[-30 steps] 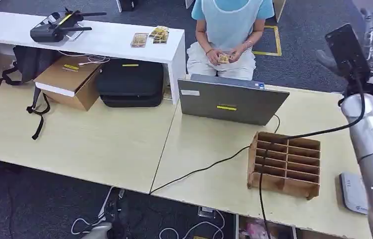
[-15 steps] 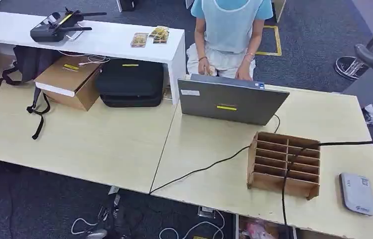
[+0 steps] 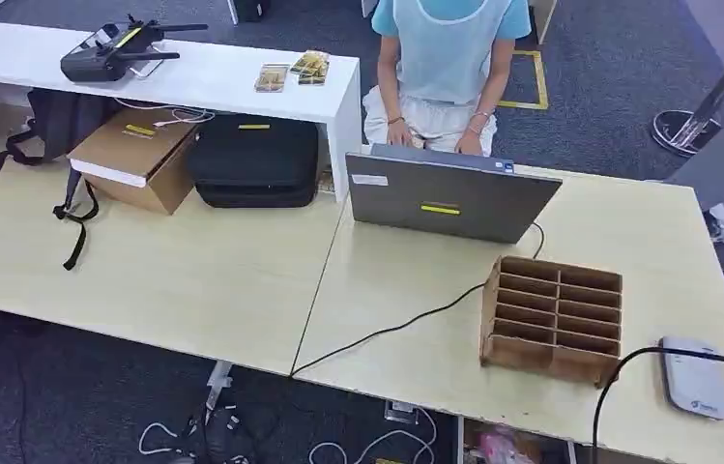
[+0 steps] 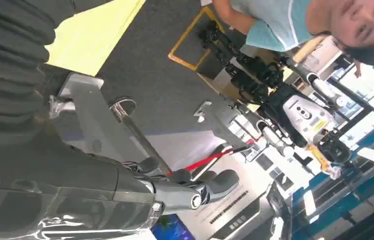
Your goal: Pass the card to the sensor for recognition and then transmit it.
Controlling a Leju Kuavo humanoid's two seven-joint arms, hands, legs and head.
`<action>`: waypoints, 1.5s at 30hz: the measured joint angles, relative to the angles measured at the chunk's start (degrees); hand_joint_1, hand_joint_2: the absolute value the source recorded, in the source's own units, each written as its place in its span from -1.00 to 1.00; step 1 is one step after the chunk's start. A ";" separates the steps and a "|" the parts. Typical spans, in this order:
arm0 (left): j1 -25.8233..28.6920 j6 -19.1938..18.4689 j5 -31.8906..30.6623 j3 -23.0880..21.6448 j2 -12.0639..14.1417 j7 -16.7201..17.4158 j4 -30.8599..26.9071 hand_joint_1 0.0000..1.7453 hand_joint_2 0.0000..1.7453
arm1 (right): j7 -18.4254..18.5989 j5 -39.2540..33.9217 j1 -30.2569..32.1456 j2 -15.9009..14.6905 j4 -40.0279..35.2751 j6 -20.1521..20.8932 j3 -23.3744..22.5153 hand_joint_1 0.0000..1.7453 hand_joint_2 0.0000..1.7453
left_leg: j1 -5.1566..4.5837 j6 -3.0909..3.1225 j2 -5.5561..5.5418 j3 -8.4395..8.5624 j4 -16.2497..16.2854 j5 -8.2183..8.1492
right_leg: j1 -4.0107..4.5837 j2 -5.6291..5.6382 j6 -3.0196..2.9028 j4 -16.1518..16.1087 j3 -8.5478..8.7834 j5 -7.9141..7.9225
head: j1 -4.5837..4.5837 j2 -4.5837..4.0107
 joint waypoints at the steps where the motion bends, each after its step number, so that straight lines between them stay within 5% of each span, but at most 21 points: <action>1: 0.49 -0.06 0.31 0.00 0.18 0.00 0.00 -1.00 -1.00 | -0.17 0.79 2.71 -0.98 -2.43 -0.20 -1.07 -1.00 1.00 | 0.01 0.00 -0.03 -0.01 0.00 0.00 | 0.01 -0.02 0.01 -0.01 0.01 -0.03 | 0.02 0.00; 10: 4.39 -0.28 2.18 0.87 1.40 0.00 0.00 -1.00 -1.00 | -1.99 18.24 33.39 -3.10 -26.42 0.04 -17.97 -1.00 1.00 | 0.00 0.11 -0.12 -0.13 -0.07 -0.19 | 0.01 -0.12 0.05 -0.05 -0.01 -0.23 | 0.00 0.00; 17: 5.84 -0.87 2.62 1.90 2.05 0.00 0.00 -1.00 -1.00 | -0.06 35.17 49.22 3.66 -38.27 -0.13 -22.42 -1.00 1.00 | 0.03 0.01 0.00 -0.04 -0.11 -0.24 | 0.03 -0.01 0.01 -0.03 -0.01 -0.27 | 0.00 0.00; 30: 6.24 -0.59 1.31 2.89 2.25 0.00 -0.04 -1.00 -1.00 | 5.13 48.34 54.76 9.69 -44.91 5.42 -21.51 -1.00 1.00 | 0.04 -0.01 0.16 0.01 -0.10 -0.22 | 0.04 0.14 -0.03 -0.03 0.00 -0.23 | 0.00 0.00; 45: 5.87 -0.22 -0.39 3.34 1.95 0.00 -0.11 -1.00 -1.00 | 7.80 48.91 54.12 10.15 -44.84 10.56 -18.20 -1.00 1.00 | 0.04 -0.01 0.17 0.02 -0.10 -0.22 | 0.04 0.15 -0.03 -0.03 0.01 -0.23 | 0.00 0.00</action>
